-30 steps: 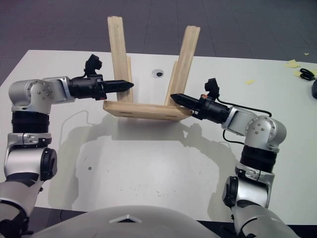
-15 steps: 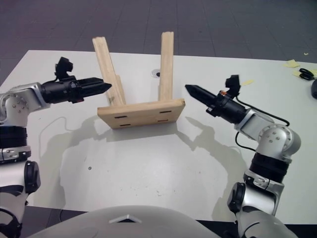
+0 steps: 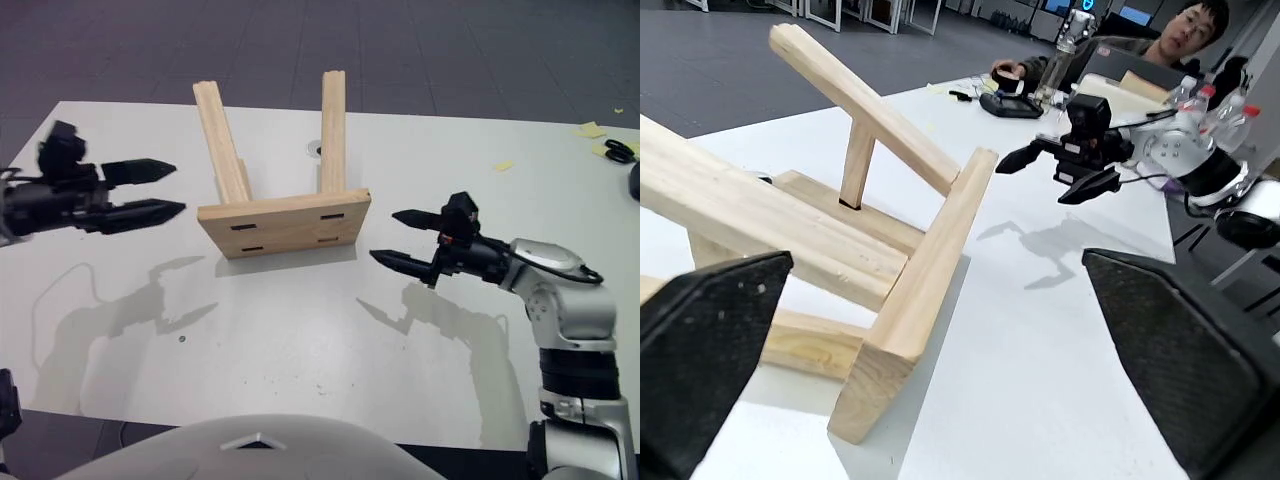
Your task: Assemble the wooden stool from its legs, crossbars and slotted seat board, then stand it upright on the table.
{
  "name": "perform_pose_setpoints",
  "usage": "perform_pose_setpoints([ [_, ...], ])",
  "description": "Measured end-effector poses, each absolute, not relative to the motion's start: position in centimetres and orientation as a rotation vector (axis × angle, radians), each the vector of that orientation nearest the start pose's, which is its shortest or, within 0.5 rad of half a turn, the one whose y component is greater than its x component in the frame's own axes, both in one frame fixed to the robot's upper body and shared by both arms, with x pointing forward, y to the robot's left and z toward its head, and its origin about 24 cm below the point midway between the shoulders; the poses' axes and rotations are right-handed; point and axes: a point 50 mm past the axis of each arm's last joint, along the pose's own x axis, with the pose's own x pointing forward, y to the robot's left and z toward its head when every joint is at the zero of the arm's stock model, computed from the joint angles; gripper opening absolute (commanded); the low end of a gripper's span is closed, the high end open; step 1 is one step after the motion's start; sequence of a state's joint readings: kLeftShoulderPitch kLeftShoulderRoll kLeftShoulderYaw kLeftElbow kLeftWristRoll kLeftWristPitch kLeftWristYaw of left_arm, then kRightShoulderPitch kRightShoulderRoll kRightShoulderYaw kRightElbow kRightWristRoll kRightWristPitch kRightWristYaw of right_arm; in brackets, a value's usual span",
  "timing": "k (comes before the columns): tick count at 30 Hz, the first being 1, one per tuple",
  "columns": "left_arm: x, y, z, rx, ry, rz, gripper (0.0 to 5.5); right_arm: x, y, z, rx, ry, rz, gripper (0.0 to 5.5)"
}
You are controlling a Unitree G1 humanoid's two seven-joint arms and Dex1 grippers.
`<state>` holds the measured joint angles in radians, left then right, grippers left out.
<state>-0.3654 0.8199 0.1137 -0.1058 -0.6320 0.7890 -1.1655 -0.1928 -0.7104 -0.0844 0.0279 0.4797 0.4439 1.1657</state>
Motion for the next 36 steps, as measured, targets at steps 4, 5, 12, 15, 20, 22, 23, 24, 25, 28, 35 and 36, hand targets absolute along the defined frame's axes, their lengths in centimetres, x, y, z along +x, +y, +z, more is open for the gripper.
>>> perform_pose_setpoints([
  [4,27.1,20.5,12.6,0.160,0.395,-1.193,5.38,28.4,-23.5,9.9,-0.105,0.280,1.066,5.40],
  [5,27.3,20.2,11.6,0.192,0.396,-1.212,5.38,29.0,-23.2,9.5,-0.119,0.289,1.092,5.40],
  [12,30.3,21.1,8.9,0.340,0.336,-1.126,5.20,31.0,-21.2,7.1,-0.137,0.361,1.195,5.20],
  [15,31.0,21.2,8.9,0.365,0.310,-1.129,4.72,31.1,-19.9,6.3,-0.116,0.360,1.240,4.73],
  [20,30.9,21.2,8.4,0.384,0.317,-1.165,3.85,31.2,-19.4,6.0,-0.099,0.357,1.248,3.91],
  [22,30.8,21.3,8.4,0.386,0.316,-1.175,3.48,31.2,-19.1,5.9,-0.092,0.352,1.246,3.57],
  [23,30.8,21.3,8.3,0.384,0.320,-1.178,3.31,31.1,-18.9,5.9,-0.092,0.349,1.248,3.42],
  [24,30.8,21.3,8.3,0.382,0.323,-1.182,3.22,31.1,-18.8,5.9,-0.093,0.346,1.253,3.34],
  [25,30.7,21.3,8.3,0.381,0.325,-1.184,3.04,31.0,-18.7,5.8,-0.088,0.349,1.257,3.17],
  [28,30.7,21.4,8.1,0.356,0.345,-1.182,2.57,30.7,-18.4,5.6,-0.072,0.359,1.265,2.72],
  [35,30.4,21.7,8.1,0.191,0.452,-1.175,2.13,30.2,-17.9,5.9,-0.048,0.380,1.272,2.10],
  [36,30.4,21.7,8.4,0.165,0.461,-1.176,2.13,30.0,-17.9,6.1,-0.036,0.383,1.274,2.09],
])
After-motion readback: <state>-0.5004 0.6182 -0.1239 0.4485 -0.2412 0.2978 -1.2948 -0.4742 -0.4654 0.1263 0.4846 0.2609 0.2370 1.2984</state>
